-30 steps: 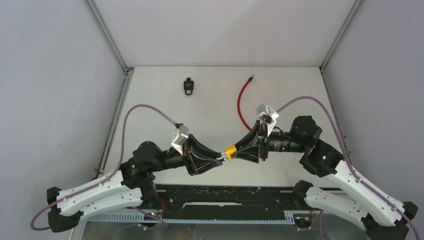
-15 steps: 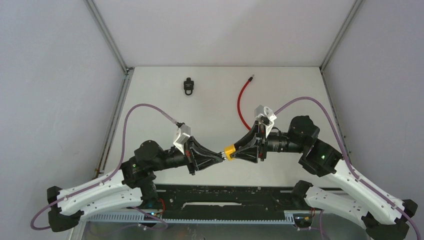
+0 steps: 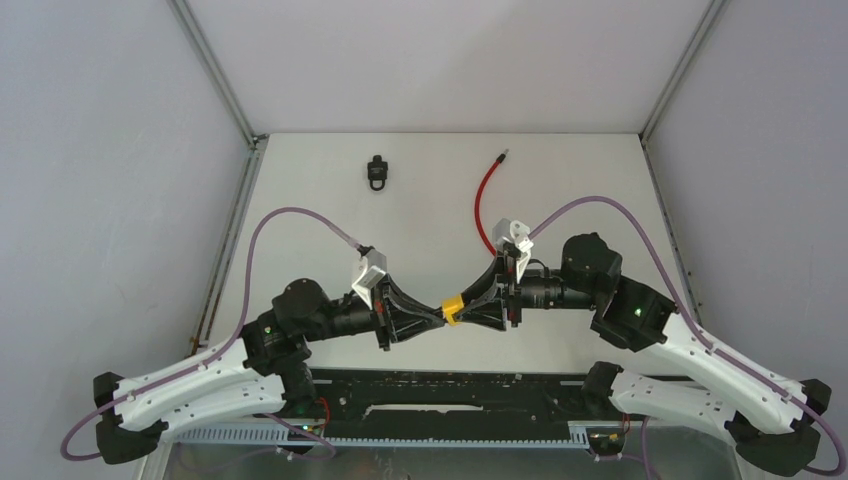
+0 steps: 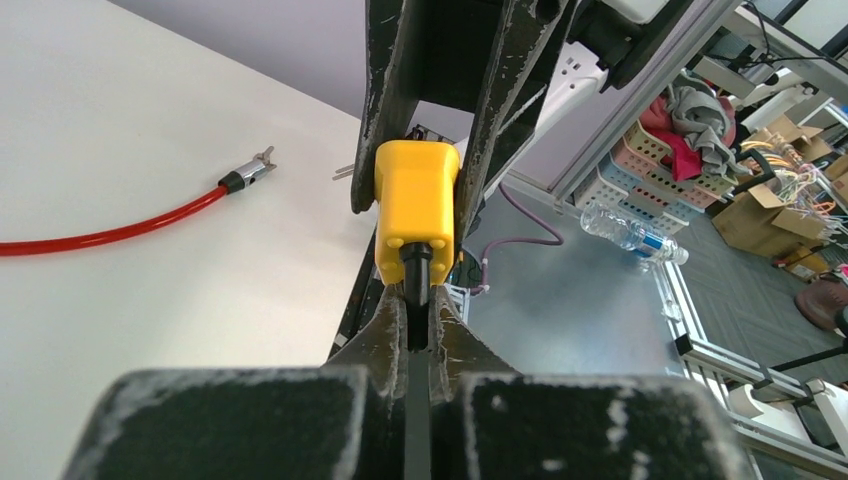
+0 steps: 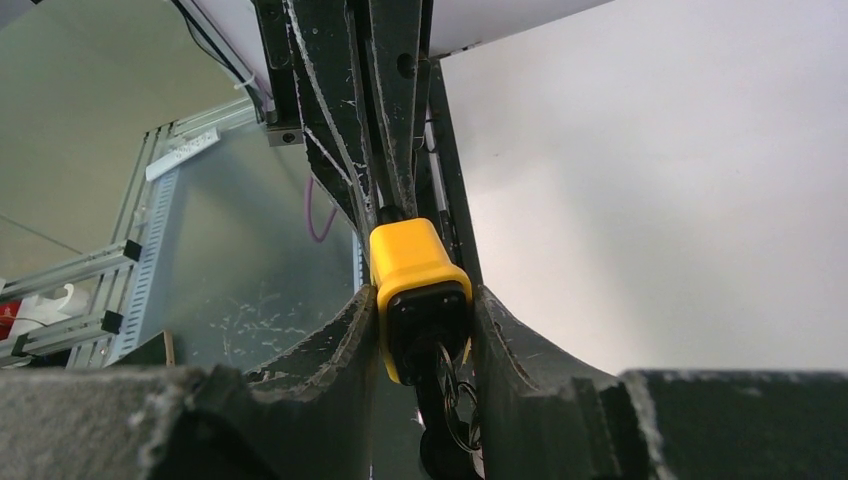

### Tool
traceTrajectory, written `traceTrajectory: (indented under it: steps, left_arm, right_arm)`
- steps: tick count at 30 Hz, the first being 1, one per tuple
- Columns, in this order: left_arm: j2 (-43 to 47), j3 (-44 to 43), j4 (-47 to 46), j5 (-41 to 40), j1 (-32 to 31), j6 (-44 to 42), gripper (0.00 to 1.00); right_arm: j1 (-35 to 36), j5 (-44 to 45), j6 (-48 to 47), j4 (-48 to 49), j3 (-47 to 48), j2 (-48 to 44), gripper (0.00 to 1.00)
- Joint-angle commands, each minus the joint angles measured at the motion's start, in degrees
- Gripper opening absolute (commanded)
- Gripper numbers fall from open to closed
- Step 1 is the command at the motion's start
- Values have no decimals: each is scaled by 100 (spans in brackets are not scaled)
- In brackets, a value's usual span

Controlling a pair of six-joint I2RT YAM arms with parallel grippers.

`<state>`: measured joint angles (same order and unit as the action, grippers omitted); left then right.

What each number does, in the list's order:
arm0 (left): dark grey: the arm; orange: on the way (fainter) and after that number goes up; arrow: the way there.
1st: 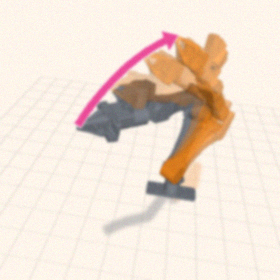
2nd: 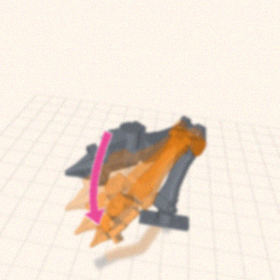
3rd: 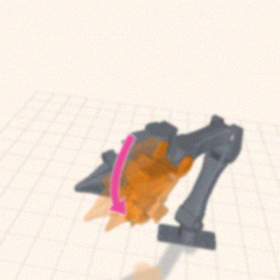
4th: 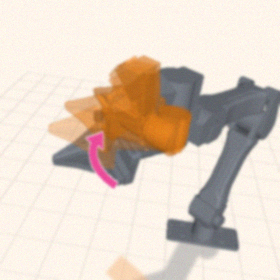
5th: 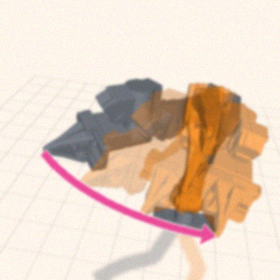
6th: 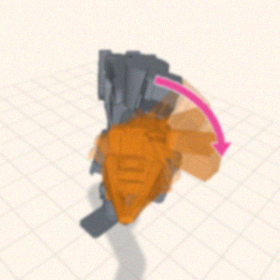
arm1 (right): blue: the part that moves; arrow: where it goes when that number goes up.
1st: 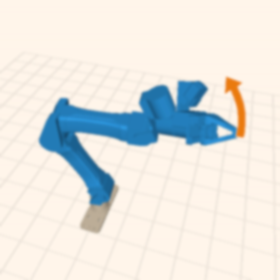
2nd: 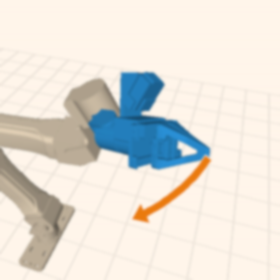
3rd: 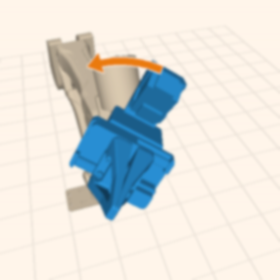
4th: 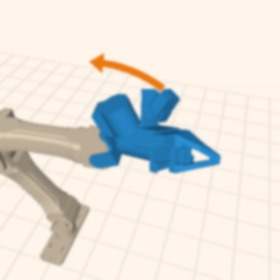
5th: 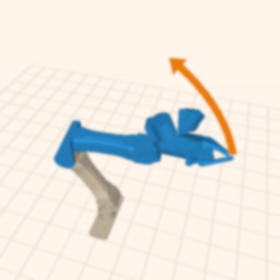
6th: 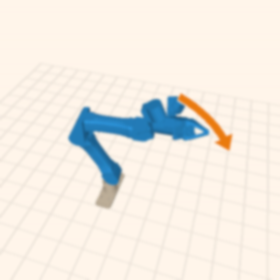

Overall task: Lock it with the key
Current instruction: Lock the lock.

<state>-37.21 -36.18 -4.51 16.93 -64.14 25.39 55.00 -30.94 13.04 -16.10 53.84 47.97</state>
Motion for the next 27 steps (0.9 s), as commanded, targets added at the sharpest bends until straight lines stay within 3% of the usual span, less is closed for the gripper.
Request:
traceTrajectory:
  steps: [1,23,25,27]
  left_arm:
    - [-202,-283,-828,47,-37,69,0]
    - [60,-160,-711,-133,-37,-21,0]
    - [181,-102,-625,-200,-37,-52,0]
    - [324,-18,-596,-236,-37,-68,0]
  right_arm:
    - [351,53,-163,522,161,418,0]
    - [479,383,-476,241,161,194,0]
    - [424,238,-494,200,157,77,13]
    - [396,146,-493,187,161,-58,33]
